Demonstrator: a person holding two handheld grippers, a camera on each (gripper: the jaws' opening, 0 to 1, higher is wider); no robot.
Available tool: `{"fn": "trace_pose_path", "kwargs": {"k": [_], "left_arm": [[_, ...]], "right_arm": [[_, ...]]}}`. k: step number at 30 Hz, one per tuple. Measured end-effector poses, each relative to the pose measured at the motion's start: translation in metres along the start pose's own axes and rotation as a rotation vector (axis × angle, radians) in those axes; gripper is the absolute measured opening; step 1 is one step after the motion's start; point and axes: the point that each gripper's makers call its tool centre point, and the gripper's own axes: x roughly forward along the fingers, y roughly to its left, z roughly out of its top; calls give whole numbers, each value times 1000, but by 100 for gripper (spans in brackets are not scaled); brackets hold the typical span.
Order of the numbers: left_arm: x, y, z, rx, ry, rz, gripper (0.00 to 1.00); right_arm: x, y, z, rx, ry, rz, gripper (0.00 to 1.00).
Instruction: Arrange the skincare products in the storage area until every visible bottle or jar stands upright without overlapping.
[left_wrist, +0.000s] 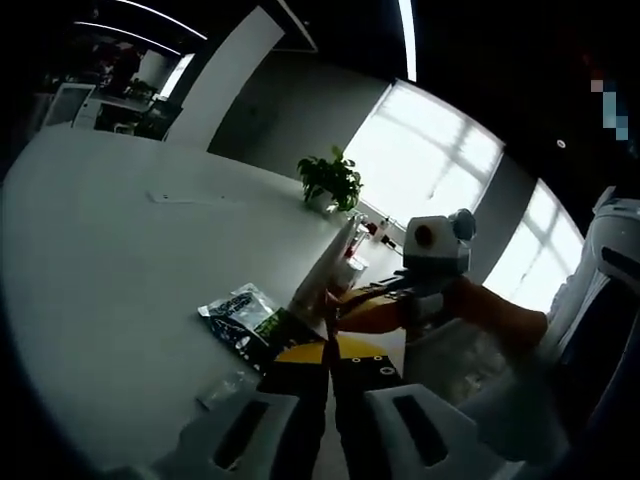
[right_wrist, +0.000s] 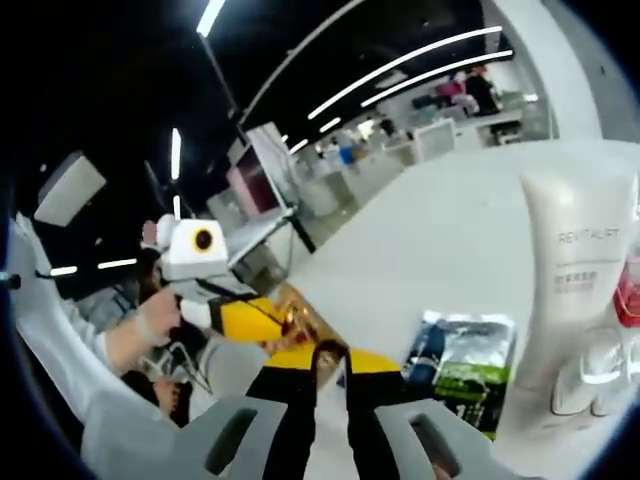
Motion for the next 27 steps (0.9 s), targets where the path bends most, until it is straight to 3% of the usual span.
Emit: {"fn": "trace_pose_path", "kwargs": {"k": [8, 13, 27], "left_arm": [[1, 15, -1, -30, -21, 68, 0], [4, 22, -1, -51, -37, 116, 0], [13, 72, 4, -107, -45, 263, 0]], "right_arm": [[-1, -10, 2, -5, -9, -44, 0], [4, -9, -6, -41, 29, -54, 0], [10, -9, -15, -75, 68, -65, 0]]}}
